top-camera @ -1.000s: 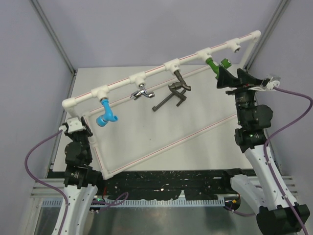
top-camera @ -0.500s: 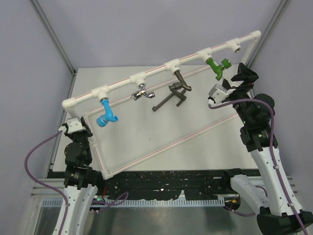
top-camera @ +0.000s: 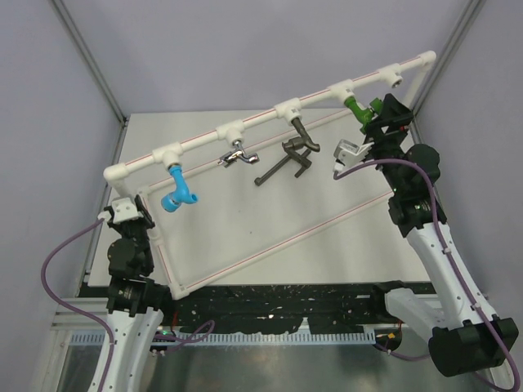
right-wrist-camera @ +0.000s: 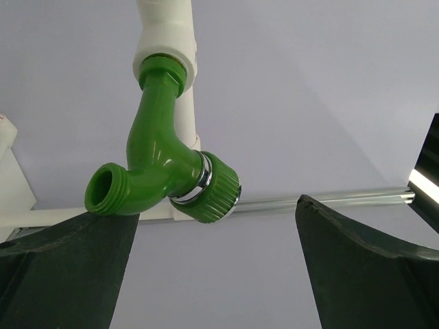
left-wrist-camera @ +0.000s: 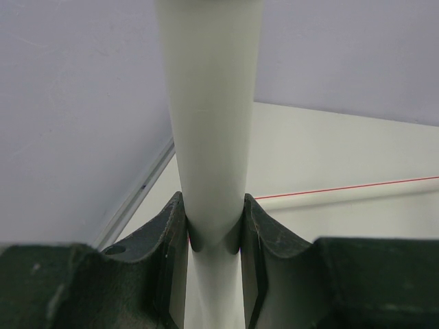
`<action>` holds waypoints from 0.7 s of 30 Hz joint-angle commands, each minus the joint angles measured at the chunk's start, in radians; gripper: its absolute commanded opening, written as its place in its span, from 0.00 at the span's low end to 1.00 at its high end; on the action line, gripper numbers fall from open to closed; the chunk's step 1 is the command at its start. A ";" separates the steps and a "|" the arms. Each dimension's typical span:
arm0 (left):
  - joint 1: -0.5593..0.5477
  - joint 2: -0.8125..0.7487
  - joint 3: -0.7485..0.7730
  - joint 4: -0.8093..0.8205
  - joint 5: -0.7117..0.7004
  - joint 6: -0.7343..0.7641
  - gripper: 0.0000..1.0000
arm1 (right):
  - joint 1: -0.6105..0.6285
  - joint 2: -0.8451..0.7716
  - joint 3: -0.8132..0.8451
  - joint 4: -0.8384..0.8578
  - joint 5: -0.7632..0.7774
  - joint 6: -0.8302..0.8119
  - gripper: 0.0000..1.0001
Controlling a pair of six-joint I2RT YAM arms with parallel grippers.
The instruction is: Install the water faucets
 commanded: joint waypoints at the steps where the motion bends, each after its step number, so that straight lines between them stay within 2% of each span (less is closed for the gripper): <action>1: 0.012 -0.038 0.029 0.094 -0.044 0.062 0.00 | 0.009 0.031 0.020 0.109 -0.013 -0.030 0.97; 8: 0.011 -0.035 0.029 0.094 -0.042 0.062 0.00 | 0.007 0.069 0.014 0.090 0.008 0.092 0.78; 11: 0.012 -0.040 0.027 0.094 -0.041 0.062 0.00 | 0.007 0.069 -0.009 0.140 -0.021 0.238 0.48; 12: 0.011 -0.038 0.029 0.094 -0.042 0.060 0.00 | 0.007 0.071 -0.019 0.164 -0.035 0.377 0.44; 13: 0.012 -0.037 0.029 0.094 -0.041 0.063 0.00 | 0.007 0.066 -0.025 0.206 -0.061 0.448 0.39; 15: 0.012 -0.038 0.029 0.094 -0.041 0.063 0.00 | 0.007 0.063 -0.023 0.224 -0.102 0.649 0.36; 16: 0.012 -0.038 0.027 0.094 -0.041 0.062 0.00 | 0.006 0.068 -0.023 0.256 -0.110 0.864 0.33; 17: 0.011 -0.037 0.027 0.096 -0.042 0.062 0.00 | 0.006 0.072 -0.032 0.308 -0.128 0.958 0.26; 18: 0.012 -0.038 0.027 0.094 -0.039 0.060 0.00 | 0.007 0.077 -0.040 0.338 -0.145 1.134 0.25; 19: 0.011 -0.037 0.027 0.094 -0.039 0.062 0.00 | 0.007 0.080 -0.067 0.440 -0.153 1.227 0.24; 20: 0.011 -0.037 0.026 0.094 -0.037 0.062 0.00 | 0.007 0.092 -0.086 0.500 -0.153 1.474 0.21; 21: 0.009 -0.037 0.027 0.094 -0.036 0.062 0.00 | 0.007 0.097 -0.115 0.625 -0.115 1.613 0.20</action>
